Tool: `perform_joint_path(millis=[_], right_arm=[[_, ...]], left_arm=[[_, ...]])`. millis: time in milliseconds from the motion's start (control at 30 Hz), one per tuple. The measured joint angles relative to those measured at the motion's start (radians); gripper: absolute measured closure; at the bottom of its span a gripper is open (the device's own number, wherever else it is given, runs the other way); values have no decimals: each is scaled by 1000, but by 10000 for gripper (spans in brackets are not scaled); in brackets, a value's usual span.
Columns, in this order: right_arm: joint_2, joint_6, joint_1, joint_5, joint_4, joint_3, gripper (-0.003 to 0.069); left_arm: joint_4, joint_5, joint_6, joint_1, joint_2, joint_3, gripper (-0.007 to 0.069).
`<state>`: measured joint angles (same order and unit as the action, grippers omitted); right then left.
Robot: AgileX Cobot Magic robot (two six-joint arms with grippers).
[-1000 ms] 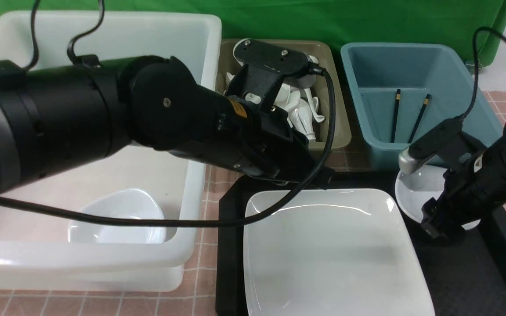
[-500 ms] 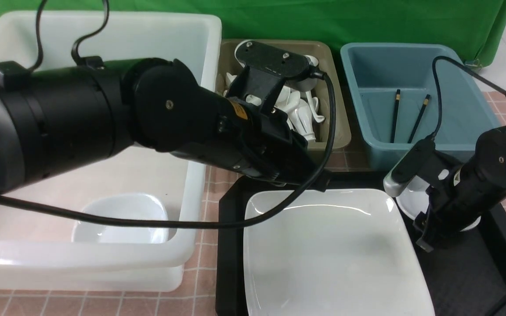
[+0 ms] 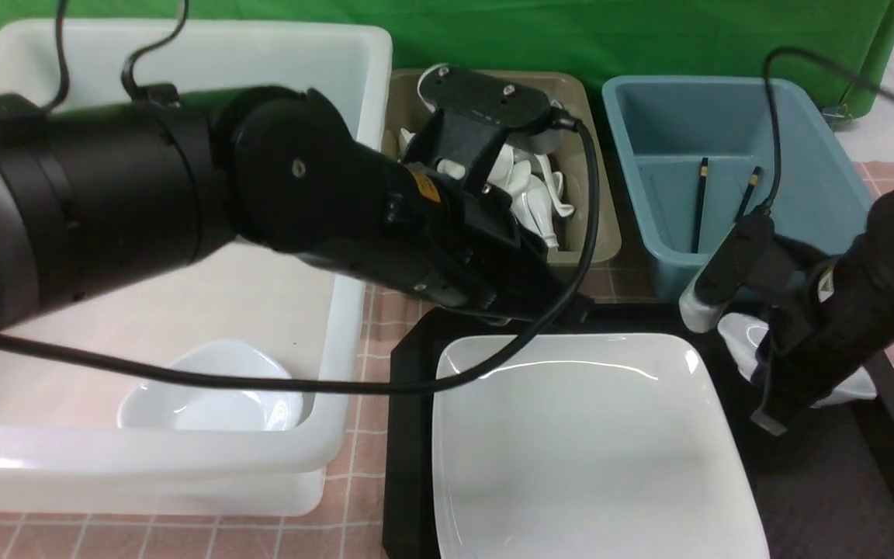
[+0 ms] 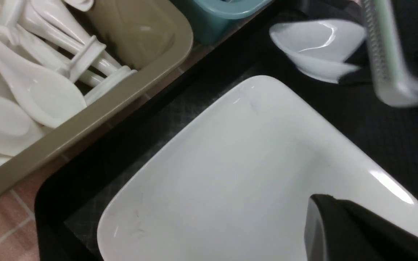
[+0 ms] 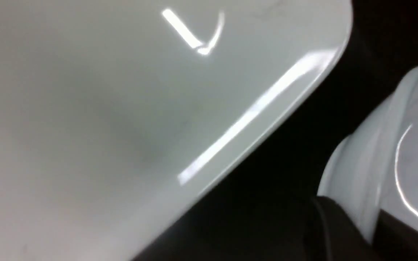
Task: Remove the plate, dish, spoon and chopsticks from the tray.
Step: Use the right arm to grab a small plate from the dinner plate, then use the right arm to put the small plate into the large storage box on the left
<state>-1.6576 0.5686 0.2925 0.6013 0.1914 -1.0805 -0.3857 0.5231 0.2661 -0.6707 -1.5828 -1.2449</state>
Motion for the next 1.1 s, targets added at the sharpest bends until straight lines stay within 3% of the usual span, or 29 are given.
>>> perform_joint_path(millis=[167, 333, 433, 467, 600, 633, 700, 800, 933, 1100], right_arm=[[171, -42, 43, 118, -48, -58, 583], [308, -13, 135, 139, -357, -209, 583], [291, 19, 219, 139, -486, -300, 583], [287, 21, 233, 138, -496, -314, 583], [143, -1, 388, 122, -537, -472, 583], [134, -1, 395, 121, -538, -479, 583], [10, -29, 484, 112, -540, -590, 583], [-142, -37, 552, 105, -544, -707, 583], [-318, -39, 603, 105, -549, -859, 583], [-513, -42, 613, 105, -549, -990, 583]], left_arm=[[100, 44, -37, 1, 49, -44, 627], [360, 157, -218, 36, 185, -76, 627], [440, 234, -279, 133, 275, -78, 627], [443, 245, -281, 152, 280, -78, 627], [446, 381, -301, 407, 377, -74, 627], [445, 387, -302, 407, 380, -73, 627], [416, 449, -303, 553, 424, -35, 627], [371, 474, -288, 660, 471, 50, 627], [295, 479, -257, 730, 525, 167, 625], [246, 468, -220, 738, 561, 269, 625]])
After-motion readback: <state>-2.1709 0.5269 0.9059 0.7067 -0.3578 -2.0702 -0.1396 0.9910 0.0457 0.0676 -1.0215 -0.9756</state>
